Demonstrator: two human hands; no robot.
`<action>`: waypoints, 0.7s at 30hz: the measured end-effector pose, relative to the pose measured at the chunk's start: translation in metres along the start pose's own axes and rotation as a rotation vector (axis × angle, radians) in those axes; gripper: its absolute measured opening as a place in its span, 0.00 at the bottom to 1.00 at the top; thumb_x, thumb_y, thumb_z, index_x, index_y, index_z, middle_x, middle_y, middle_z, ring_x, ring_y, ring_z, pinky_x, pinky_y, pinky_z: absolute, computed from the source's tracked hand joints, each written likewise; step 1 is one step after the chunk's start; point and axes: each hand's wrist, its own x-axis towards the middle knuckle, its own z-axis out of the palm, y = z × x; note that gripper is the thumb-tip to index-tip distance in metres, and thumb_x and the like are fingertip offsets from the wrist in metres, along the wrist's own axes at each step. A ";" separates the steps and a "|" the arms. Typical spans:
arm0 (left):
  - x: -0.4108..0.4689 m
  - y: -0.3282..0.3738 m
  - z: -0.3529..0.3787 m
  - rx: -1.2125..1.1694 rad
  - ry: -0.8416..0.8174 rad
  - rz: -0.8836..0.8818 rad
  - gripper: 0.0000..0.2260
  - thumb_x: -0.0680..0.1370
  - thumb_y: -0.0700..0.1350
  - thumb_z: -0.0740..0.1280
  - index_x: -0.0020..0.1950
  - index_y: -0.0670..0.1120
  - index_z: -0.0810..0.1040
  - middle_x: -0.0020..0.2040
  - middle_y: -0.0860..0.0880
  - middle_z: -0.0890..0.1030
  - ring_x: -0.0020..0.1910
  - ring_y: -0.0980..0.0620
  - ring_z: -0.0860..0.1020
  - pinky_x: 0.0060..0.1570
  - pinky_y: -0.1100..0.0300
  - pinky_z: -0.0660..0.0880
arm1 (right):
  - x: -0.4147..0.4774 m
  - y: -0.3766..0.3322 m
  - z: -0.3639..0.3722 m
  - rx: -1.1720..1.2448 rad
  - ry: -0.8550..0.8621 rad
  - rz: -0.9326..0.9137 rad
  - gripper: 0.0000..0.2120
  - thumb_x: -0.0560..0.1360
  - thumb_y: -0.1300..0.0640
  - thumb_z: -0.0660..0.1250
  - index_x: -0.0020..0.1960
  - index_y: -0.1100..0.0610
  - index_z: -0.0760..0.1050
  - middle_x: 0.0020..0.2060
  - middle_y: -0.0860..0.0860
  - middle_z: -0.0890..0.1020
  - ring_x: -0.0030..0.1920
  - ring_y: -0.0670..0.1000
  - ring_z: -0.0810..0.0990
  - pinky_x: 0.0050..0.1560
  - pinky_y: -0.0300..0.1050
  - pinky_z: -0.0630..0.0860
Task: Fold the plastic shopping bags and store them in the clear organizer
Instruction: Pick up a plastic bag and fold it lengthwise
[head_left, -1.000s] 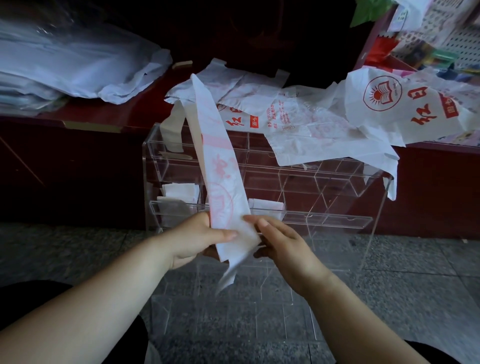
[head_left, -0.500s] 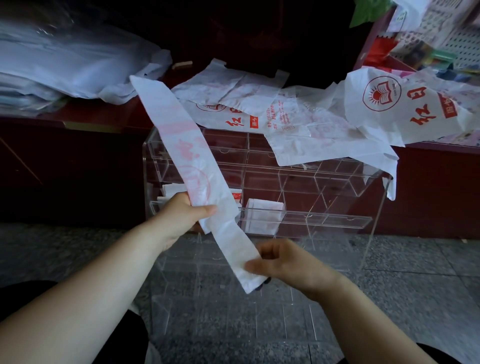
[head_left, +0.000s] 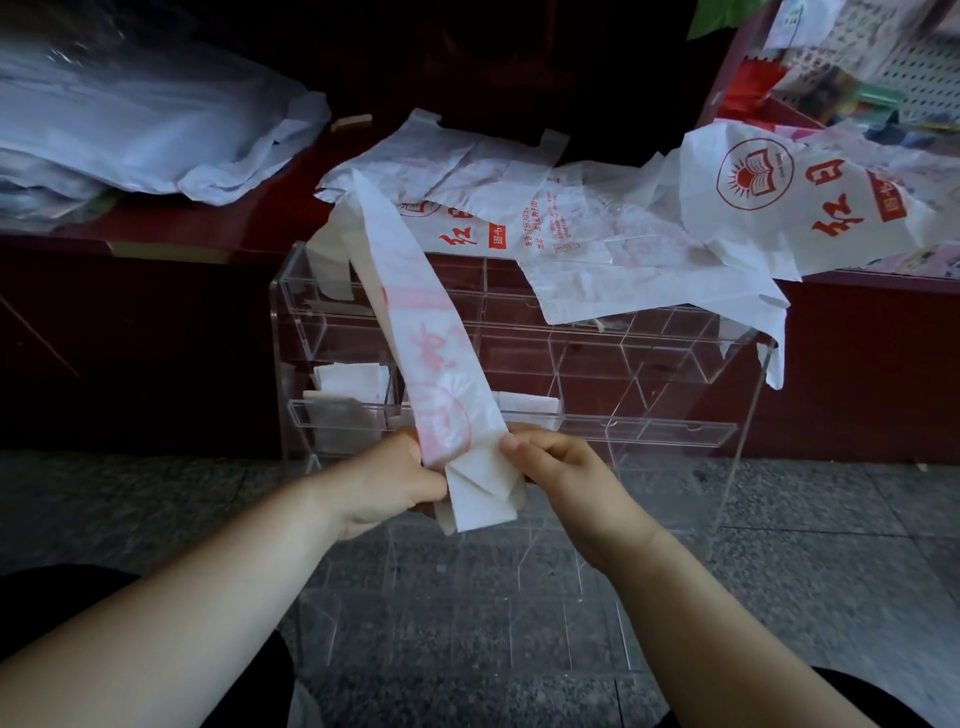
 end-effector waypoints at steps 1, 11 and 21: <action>-0.002 0.001 0.000 -0.013 -0.022 -0.021 0.16 0.70 0.23 0.59 0.35 0.43 0.75 0.25 0.52 0.79 0.25 0.59 0.77 0.25 0.70 0.71 | 0.001 0.001 0.001 -0.011 0.012 0.015 0.13 0.78 0.60 0.59 0.38 0.58 0.77 0.39 0.51 0.79 0.40 0.45 0.76 0.42 0.33 0.72; -0.007 0.008 0.004 -0.121 -0.057 -0.106 0.09 0.72 0.30 0.65 0.44 0.43 0.76 0.26 0.54 0.80 0.25 0.63 0.76 0.23 0.72 0.69 | -0.005 0.000 0.000 -0.046 0.001 0.012 0.21 0.67 0.40 0.53 0.43 0.49 0.81 0.46 0.45 0.83 0.51 0.45 0.80 0.57 0.40 0.73; -0.002 0.004 0.001 -0.121 0.025 -0.057 0.13 0.69 0.27 0.68 0.42 0.45 0.79 0.33 0.53 0.83 0.34 0.59 0.81 0.33 0.67 0.77 | -0.003 0.002 -0.001 0.037 0.034 -0.049 0.19 0.74 0.64 0.65 0.57 0.44 0.67 0.51 0.49 0.78 0.46 0.44 0.79 0.47 0.35 0.78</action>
